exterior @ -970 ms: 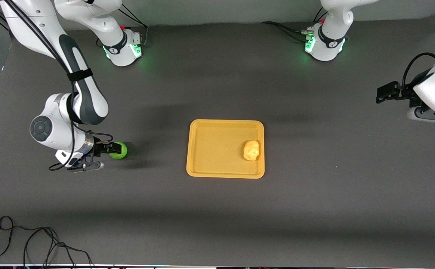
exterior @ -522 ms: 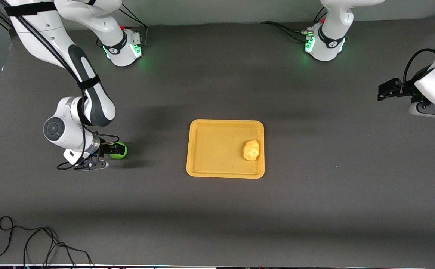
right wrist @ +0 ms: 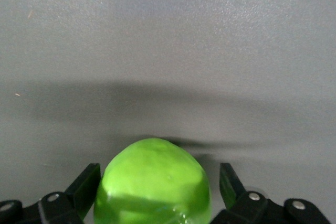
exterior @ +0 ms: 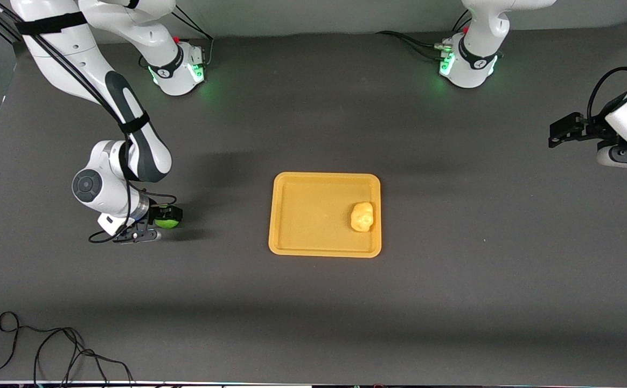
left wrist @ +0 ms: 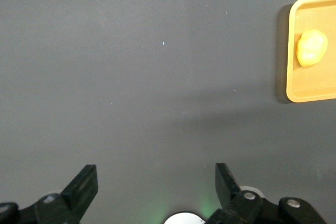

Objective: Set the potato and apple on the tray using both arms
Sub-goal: 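Lower the right gripper and grasp the green apple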

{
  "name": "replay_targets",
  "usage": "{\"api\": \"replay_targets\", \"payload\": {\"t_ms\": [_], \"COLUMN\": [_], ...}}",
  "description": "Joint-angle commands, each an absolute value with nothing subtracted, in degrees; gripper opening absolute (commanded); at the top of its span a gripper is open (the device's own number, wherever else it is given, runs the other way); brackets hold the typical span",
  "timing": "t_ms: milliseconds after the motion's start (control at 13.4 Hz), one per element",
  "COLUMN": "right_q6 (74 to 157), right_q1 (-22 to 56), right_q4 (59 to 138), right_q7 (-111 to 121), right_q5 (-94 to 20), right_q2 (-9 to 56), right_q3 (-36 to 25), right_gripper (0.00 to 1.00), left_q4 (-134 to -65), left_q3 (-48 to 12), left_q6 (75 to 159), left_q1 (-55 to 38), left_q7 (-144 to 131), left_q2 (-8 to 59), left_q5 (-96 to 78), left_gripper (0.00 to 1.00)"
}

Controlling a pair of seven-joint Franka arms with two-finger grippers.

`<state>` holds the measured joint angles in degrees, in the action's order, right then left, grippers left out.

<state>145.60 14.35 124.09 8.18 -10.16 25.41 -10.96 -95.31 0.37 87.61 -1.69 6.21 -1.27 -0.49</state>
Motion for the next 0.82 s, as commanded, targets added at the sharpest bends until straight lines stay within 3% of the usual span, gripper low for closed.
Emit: {"api": "replay_targets", "payload": {"t_ms": [0,224,448,746], "right_q6": [146.6,146.43,146.43,143.64], "right_q1": [14.5,14.5,14.59,14.85], "right_q4": [124.63,124.63,124.54,120.52], "right_q7": [10.28,10.37,10.46,10.11], "right_q5": [-11.95,-11.95,-11.87,-11.87], "right_q2": [25.31,25.23,25.14,24.44], "right_q3": [-11.07,-11.07,-10.99,-10.37], "right_gripper": [1.0,0.98,0.65,0.55], "left_q4": [-92.73,-92.46,-92.37,-92.29], "left_q3": [1.23,1.23,0.97,2.99], "left_q6": [87.63,87.1,86.66,86.66], "left_q1": [-2.81,-3.08,-3.16,-5.8], "left_q7": [3.52,3.43,2.47,2.46], "left_q2": [0.52,0.88,1.32,1.32], "left_q5": [-1.05,-0.88,-0.88,-0.79], "left_gripper": [1.0,1.0,1.0,1.0]}}
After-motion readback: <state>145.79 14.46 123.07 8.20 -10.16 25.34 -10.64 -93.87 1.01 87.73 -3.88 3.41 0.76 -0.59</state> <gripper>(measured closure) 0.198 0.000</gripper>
